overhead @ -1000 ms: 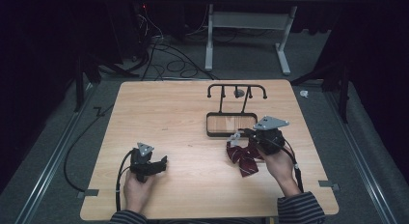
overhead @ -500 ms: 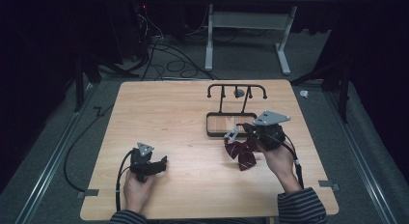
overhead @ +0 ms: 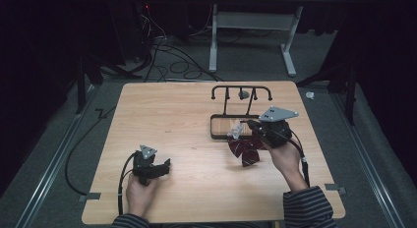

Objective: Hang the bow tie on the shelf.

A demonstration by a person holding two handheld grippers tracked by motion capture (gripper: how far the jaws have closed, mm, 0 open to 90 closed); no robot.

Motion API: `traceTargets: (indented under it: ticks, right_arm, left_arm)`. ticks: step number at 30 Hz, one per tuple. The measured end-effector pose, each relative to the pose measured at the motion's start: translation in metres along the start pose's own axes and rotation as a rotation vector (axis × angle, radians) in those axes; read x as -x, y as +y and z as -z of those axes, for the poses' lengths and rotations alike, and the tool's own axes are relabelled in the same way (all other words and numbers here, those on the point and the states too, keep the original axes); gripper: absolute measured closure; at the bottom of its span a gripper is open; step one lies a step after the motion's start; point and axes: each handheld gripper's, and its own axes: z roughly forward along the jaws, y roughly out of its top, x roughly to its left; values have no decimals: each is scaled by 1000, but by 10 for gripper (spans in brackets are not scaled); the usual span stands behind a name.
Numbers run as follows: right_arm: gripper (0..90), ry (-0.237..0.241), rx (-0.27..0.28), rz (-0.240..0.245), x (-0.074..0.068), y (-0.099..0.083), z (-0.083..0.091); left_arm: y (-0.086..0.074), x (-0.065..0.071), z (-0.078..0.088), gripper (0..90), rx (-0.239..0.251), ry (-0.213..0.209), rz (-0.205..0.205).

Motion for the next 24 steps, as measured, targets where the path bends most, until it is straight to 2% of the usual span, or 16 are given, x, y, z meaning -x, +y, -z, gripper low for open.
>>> traceTargets:
  ticks: [24]
  right_arm:
    - [900,39,17,-38,13,25,-8]
  left_arm:
    - [0,0,0,205,-1,-1,-1]
